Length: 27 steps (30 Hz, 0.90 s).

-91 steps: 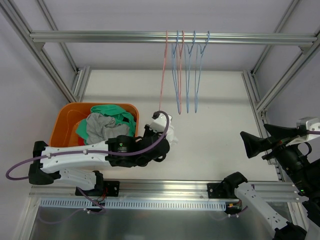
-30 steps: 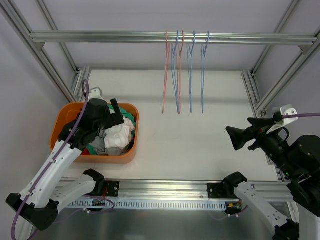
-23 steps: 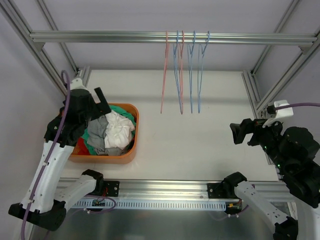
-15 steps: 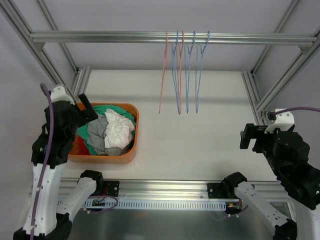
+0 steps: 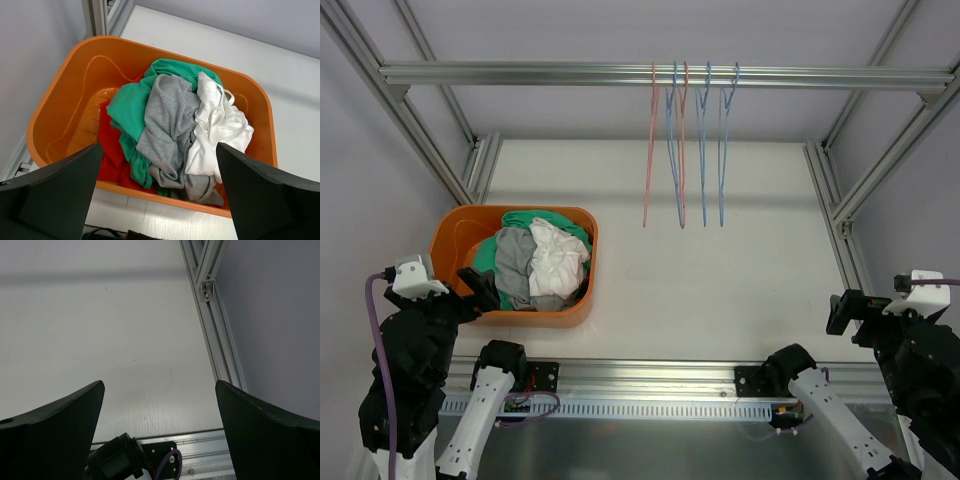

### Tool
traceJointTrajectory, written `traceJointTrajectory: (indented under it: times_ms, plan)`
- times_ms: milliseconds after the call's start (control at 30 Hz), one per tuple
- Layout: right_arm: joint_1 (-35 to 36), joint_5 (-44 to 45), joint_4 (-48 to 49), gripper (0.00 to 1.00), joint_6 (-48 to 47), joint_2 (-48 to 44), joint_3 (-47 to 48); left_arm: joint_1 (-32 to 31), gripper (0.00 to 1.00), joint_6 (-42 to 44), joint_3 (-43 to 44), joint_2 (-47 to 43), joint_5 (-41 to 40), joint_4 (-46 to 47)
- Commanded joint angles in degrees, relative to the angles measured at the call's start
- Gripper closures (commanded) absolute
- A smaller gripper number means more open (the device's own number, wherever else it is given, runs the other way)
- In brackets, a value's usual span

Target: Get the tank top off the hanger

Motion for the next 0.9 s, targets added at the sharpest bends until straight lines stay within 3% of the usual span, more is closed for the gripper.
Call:
traceJointTrajectory:
  times_ms: [0, 400, 867]
  plan:
    - [-0.13, 2.55, 0.17, 0.0, -0.62, -0.57, 0.73, 0.21, 0.01, 1.9, 0.28, -1.56, 2.52, -1.77]
    - [-0.22, -0.26, 5.8, 0.01, -2.03, -0.13, -1.47, 0.21, 0.01, 1.28, -0.07, -0.86, 3.66, -1.95]
    - [-0.22, -0.17, 8.61, 0.01, -1.24, -0.04, -5.42, 0.21, 0.01, 1.73, -2.71, -1.21, 12.97, 0.16]
